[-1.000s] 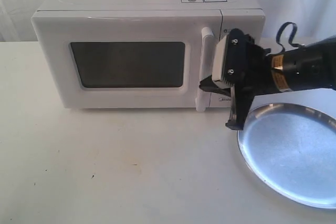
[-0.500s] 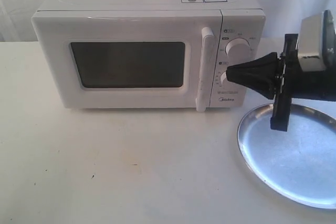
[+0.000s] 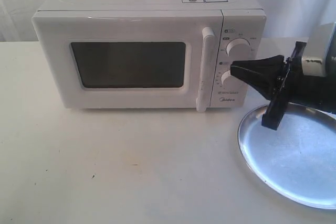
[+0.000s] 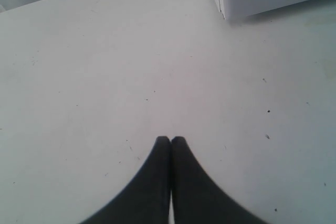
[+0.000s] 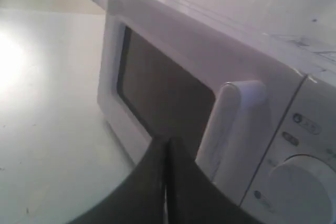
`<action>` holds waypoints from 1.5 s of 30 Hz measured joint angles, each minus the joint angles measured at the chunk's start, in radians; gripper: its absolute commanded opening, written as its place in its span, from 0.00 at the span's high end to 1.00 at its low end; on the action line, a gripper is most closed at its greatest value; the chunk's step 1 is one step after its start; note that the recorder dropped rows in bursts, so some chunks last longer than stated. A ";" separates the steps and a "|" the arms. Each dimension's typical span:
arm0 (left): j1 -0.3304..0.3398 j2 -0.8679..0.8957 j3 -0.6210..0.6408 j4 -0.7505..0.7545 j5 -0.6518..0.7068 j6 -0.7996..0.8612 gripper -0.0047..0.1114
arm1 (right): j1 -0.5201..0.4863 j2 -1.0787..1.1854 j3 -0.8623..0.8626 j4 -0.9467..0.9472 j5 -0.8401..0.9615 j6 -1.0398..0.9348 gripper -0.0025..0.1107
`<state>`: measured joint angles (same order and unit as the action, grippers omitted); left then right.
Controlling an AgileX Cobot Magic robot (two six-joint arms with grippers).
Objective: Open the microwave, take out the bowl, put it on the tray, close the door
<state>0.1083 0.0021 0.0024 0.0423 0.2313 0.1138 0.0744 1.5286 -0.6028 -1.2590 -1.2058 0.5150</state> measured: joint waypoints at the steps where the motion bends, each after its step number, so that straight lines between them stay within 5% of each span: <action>1: 0.000 0.000 0.000 0.000 0.000 0.000 0.96 | 0.000 0.012 0.000 0.044 0.000 0.002 0.98; 10: 0.000 0.000 0.000 0.000 0.000 0.000 0.96 | 0.000 0.267 -0.111 0.080 0.000 0.026 0.96; 13: 0.000 0.000 0.000 0.000 0.000 0.000 0.96 | 0.000 0.321 -0.139 0.091 0.000 0.023 0.84; 18: 0.000 0.000 0.000 0.000 0.000 0.000 0.96 | 0.008 0.340 -0.171 0.093 0.000 0.019 0.46; 20: 0.000 0.000 0.000 0.000 0.000 0.000 0.96 | 0.024 0.341 -0.173 0.083 0.000 0.019 0.41; 30: 0.000 0.000 0.000 0.000 0.000 0.000 0.96 | 0.155 0.344 -0.187 0.161 0.018 -0.049 0.59; 40: 0.000 0.000 0.000 0.000 0.000 0.000 0.96 | 0.194 0.360 -0.215 0.248 0.054 -0.081 0.98; 45: 0.000 0.000 0.000 0.000 0.000 0.000 0.96 | 0.194 0.376 -0.215 0.253 0.025 -0.114 0.98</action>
<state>0.1083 0.0021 0.0024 0.0423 0.2313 0.1138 0.2685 1.9047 -0.8178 -1.0059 -1.1804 0.4005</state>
